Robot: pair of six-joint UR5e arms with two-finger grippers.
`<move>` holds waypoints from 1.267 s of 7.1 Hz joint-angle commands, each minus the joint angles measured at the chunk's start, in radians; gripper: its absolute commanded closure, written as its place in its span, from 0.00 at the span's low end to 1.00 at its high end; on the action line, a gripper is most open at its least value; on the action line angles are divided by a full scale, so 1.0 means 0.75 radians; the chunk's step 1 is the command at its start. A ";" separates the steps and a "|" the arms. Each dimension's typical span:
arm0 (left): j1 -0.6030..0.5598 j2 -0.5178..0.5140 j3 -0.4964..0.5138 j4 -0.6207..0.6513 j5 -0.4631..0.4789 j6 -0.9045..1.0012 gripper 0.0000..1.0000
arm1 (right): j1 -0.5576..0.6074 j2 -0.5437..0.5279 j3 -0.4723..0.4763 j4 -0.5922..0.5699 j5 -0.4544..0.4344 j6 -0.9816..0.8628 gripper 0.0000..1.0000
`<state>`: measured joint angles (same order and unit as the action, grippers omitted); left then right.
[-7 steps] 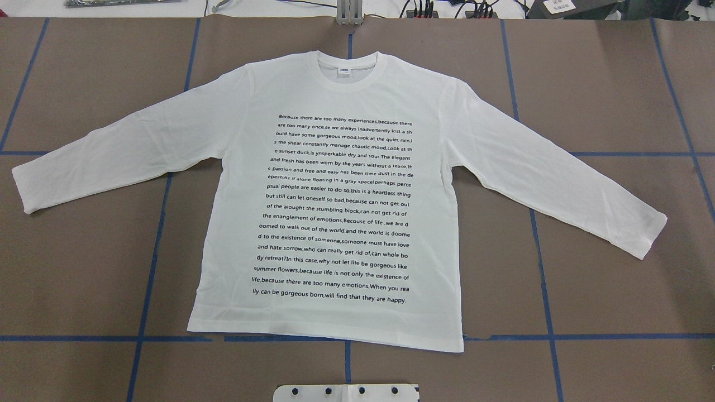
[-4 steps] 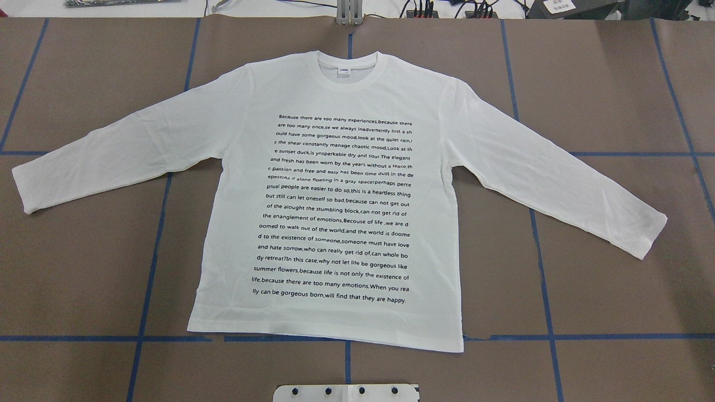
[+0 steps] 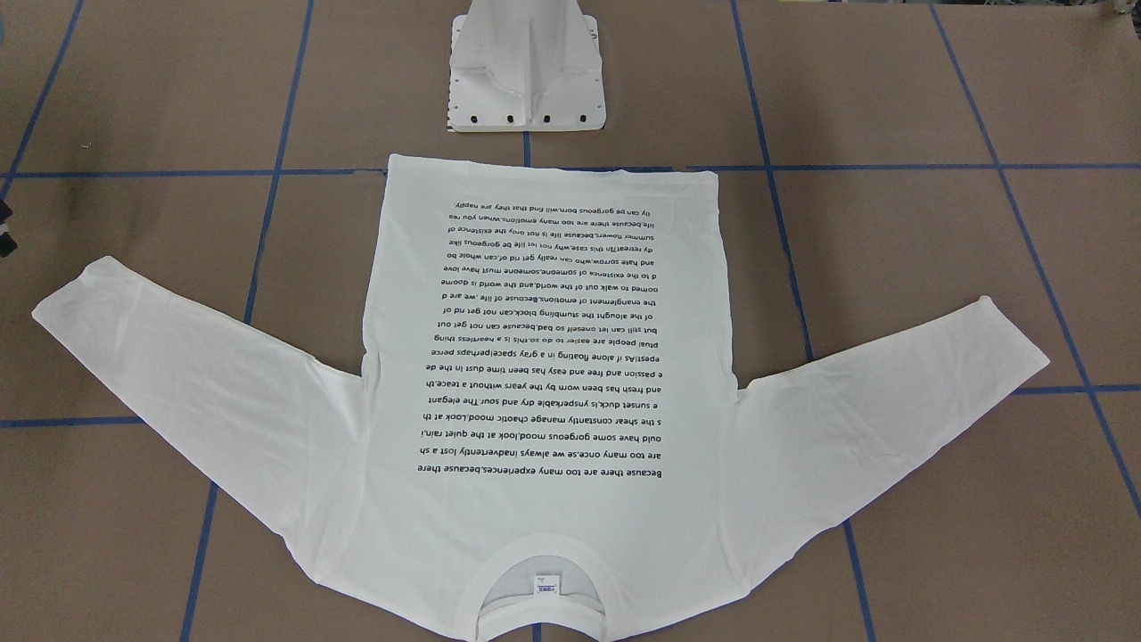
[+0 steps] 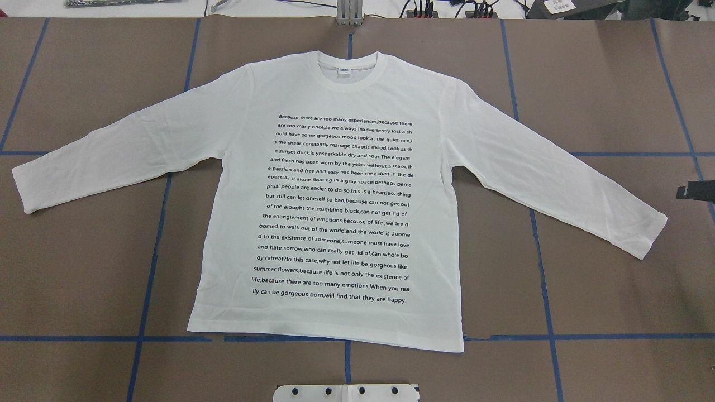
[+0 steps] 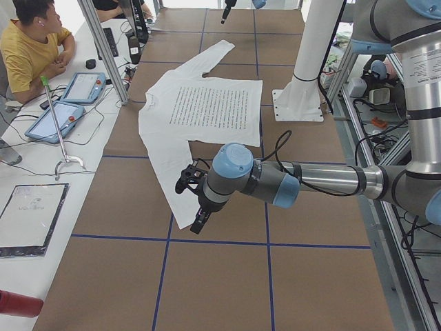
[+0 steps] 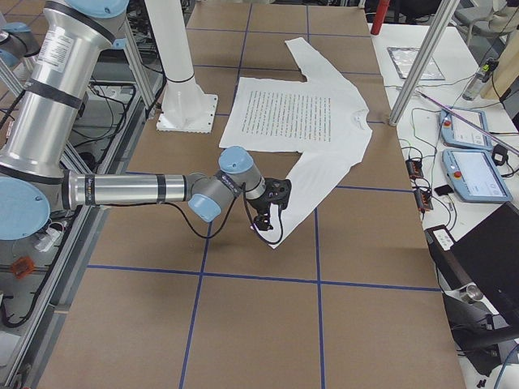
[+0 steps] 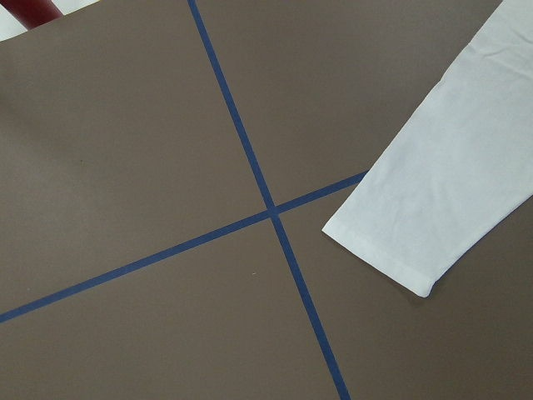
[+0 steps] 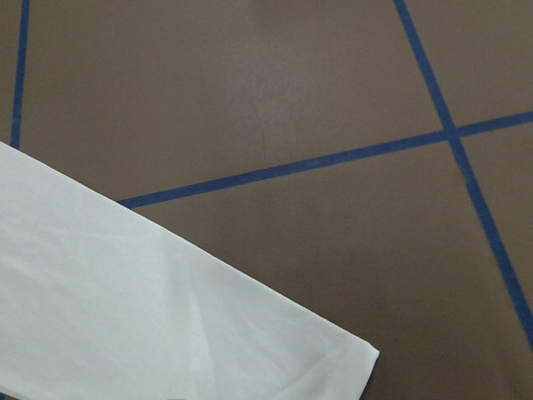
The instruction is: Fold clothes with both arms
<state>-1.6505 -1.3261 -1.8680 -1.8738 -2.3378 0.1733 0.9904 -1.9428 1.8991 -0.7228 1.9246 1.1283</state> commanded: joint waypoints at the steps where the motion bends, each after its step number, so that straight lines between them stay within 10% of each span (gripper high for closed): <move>1: 0.000 0.001 0.006 0.001 0.000 0.000 0.00 | -0.358 -0.013 -0.008 0.050 -0.340 0.325 0.18; 9: 0.000 -0.001 0.012 0.001 0.000 0.000 0.00 | -0.482 -0.015 -0.137 0.058 -0.443 0.406 0.34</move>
<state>-1.6506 -1.3260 -1.8596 -1.8730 -2.3378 0.1733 0.6348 -1.9542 1.8037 -0.6796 1.5925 1.4314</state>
